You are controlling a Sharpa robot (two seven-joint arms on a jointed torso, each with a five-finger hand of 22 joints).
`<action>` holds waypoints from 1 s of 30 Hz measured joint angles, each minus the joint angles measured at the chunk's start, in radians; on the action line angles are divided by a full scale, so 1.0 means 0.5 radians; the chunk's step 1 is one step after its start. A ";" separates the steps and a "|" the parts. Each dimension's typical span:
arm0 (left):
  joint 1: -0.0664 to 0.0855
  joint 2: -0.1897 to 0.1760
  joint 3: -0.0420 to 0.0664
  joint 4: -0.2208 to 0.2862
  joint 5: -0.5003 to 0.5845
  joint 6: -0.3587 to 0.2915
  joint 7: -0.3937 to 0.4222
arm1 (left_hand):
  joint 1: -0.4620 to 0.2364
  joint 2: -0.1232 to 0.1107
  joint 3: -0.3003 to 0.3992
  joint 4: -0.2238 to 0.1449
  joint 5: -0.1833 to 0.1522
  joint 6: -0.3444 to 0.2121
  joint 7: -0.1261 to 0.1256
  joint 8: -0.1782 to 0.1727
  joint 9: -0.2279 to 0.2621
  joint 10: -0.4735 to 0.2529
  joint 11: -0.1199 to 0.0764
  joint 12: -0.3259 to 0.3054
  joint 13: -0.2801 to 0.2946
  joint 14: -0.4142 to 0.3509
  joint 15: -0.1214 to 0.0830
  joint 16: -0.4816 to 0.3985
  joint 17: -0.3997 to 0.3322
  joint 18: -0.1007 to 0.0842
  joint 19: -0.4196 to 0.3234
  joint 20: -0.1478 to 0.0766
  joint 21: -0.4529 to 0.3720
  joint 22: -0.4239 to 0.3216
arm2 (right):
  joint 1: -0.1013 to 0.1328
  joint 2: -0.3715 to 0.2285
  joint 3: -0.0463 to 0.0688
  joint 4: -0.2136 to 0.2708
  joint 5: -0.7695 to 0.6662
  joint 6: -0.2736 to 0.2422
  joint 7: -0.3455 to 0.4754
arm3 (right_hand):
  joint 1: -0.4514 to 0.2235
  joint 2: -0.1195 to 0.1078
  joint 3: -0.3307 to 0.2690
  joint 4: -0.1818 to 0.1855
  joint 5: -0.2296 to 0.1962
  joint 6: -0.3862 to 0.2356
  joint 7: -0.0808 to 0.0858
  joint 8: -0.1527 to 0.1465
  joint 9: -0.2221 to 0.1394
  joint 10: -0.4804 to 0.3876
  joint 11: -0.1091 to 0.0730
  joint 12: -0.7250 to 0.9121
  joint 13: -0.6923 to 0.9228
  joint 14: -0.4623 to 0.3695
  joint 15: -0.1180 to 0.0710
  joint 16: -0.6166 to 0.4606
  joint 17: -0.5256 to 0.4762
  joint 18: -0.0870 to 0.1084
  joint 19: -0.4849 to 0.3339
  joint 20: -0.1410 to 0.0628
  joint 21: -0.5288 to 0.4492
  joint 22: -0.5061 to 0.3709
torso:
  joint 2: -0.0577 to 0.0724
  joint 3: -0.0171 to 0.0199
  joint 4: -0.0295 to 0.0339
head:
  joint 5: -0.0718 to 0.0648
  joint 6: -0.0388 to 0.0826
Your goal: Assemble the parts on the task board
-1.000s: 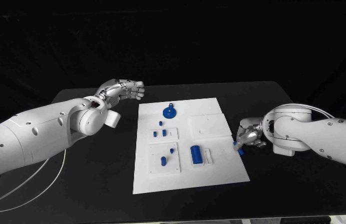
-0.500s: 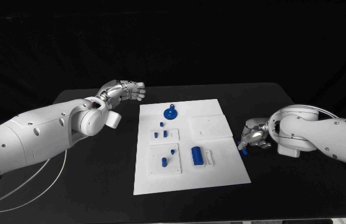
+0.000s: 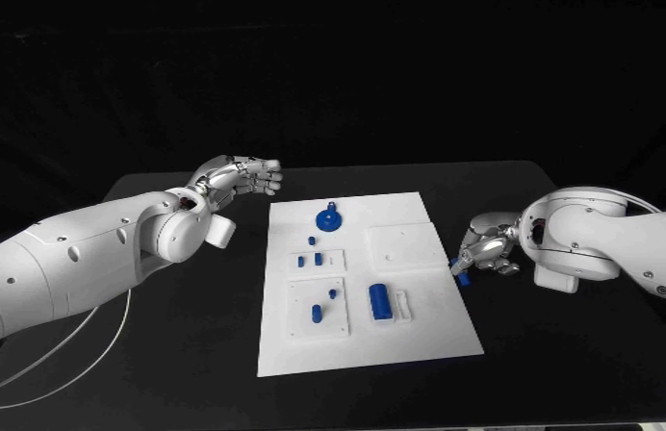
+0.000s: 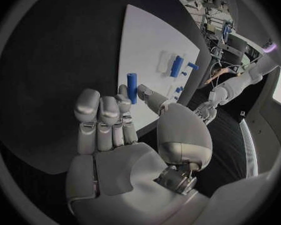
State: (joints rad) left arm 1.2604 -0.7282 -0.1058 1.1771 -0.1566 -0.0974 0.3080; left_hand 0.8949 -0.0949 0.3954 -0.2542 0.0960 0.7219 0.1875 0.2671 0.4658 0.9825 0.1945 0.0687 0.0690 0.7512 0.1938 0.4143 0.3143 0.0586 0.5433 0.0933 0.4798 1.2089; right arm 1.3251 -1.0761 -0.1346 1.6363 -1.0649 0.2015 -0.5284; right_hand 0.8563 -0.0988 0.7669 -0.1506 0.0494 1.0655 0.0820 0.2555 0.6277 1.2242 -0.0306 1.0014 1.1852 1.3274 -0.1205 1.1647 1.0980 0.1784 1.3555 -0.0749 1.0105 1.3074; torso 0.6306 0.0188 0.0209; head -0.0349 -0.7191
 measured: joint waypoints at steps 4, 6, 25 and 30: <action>0.000 0.000 0.000 -0.001 0.000 0.000 0.000 | 0.000 0.000 0.000 0.000 0.000 0.000 0.000 0.000 0.000 0.000 0.000 0.000 0.000 0.000 0.000 0.000 0.000 -0.001 0.000 0.000 0.000 0.000 | 0.001 0.024 0.000 0.045 0.062 -0.018 0.000 | -0.012 0.004 0.000 0.000 0.000 0.006 -0.006 0.000 0.000 0.000 0.000 0.000 0.000 0.003 0.003 0.000 0.000 0.000 0.000 0.000 0.000 0.000 | 0.001 -0.0006 0.001 | 0.000 0.002; 0.000 -0.001 0.000 -0.001 0.000 0.000 0.000 | 0.000 0.000 0.000 0.000 0.000 0.000 0.000 0.000 0.000 0.000 0.000 0.000 0.000 0.000 0.000 0.000 0.000 -0.001 0.000 0.000 0.000 0.000 | 0.001 0.050 -0.001 0.061 0.099 -0.020 0.000 | -0.015 0.000 -0.006 0.006 0.000 0.006 -0.006 0.000 0.000 0.000 0.000 0.000 0.000 0.003 0.003 0.000 0.000 0.000 0.000 0.000 0.000 0.000 | 0.001 -0.0008 0.001 | -0.001 0.002; 0.000 -0.004 0.000 0.002 0.000 0.001 0.000 | 0.000 0.000 0.000 0.000 0.000 0.000 0.000 0.000 0.000 0.000 0.000 0.000 0.000 0.000 0.000 0.000 0.000 0.019 0.000 0.000 0.000 0.002 | -0.119 0.267 -0.048 0.116 0.258 -0.072 0.000 | -0.041 0.011 -0.011 0.011 0.000 0.006 -0.006 0.000 0.000 0.000 0.000 0.000 0.000 -0.004 -0.004 0.000 0.000 0.000 0.000 0.000 0.000 0.000 | 0.001 0.0004 0.000 | -0.004 -0.012; 0.000 -0.005 0.000 0.002 0.000 0.001 0.000 | 0.000 0.000 0.000 0.000 0.000 0.000 0.000 0.000 0.000 0.000 0.000 0.000 0.000 0.000 0.000 0.000 0.001 0.018 0.000 0.000 0.000 0.001 | -0.131 0.280 -0.046 0.106 0.268 -0.082 0.000 | -0.049 0.019 -0.011 0.011 0.000 0.006 -0.007 0.010 0.003 0.000 0.000 0.000 0.002 -0.004 -0.004 0.000 0.000 0.000 0.000 0.000 0.000 0.000 | 0.001 0.0004 -0.001 | -0.002 -0.015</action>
State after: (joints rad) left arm 1.2604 -0.7306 -0.1058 1.1782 -0.1566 -0.0966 0.3080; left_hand 0.8949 -0.0949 0.3954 -0.2542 0.0960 0.7219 0.1876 0.2671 0.4658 0.9825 0.1945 0.0687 0.0690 0.7512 0.1938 0.4143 0.3148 0.0677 0.5433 0.0932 0.4798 1.2096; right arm 1.2598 -0.9360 -0.1577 1.6891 -0.9308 0.1604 -0.5284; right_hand 0.8317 -0.0895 0.7613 -0.1450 0.0494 1.0684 0.0787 0.2605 0.6291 1.2241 -0.0305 1.0014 1.1862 1.3253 -0.1225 1.1647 1.0980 0.1786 1.3555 -0.0749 1.0105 1.3074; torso 0.6310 0.0190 0.0204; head -0.0361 -0.7265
